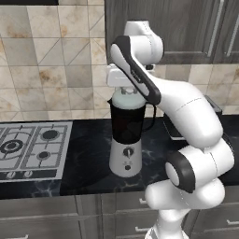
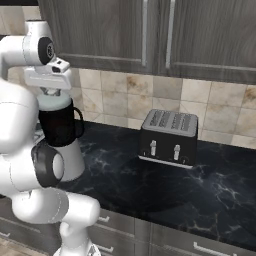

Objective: Grab the garlic and onion from the fridge, place them in the blender, close the lid, and turn on the blender to create a marinade.

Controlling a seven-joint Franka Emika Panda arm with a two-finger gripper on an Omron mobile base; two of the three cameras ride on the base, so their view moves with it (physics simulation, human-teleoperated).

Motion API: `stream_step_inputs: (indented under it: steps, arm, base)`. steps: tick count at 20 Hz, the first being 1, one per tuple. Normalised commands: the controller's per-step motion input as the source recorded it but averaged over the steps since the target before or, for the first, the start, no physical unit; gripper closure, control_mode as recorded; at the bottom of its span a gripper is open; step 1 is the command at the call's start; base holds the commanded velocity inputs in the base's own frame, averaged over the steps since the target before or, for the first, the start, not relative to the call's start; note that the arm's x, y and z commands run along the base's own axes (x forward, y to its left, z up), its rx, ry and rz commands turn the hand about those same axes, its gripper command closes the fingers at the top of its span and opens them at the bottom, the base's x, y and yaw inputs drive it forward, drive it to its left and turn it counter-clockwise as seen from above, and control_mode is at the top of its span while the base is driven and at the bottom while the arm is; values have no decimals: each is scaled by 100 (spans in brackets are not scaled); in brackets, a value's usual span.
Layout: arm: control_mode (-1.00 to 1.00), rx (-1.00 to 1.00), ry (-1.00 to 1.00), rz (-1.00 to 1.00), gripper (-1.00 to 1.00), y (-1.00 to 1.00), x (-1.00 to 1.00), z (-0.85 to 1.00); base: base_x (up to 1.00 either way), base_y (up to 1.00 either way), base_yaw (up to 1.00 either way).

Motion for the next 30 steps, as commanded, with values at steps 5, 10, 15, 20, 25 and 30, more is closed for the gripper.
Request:
stream_step_inputs:
  steps: [5,10,15,20,25,30]
  arm:
    - [-100,0,15,0,100,0,-7,-9]
    - [-100,-5,11,0,100,0,-4,-42]
    - [-100,-4,-11,-1,-100,0,-47,-39]
    - [-100,0,-1,-2,-100,0,-2,-20]
    - [-100,0,-1,0,-100,0,-1,-2]
    - [-100,0,-10,3,-100,0,-36,22]
  base:
    - [0,0,0]
    - [0,0,0]
    - [0,0,0]
    - [0,0,0]
    - [0,0,0]
    - [0,0,0]
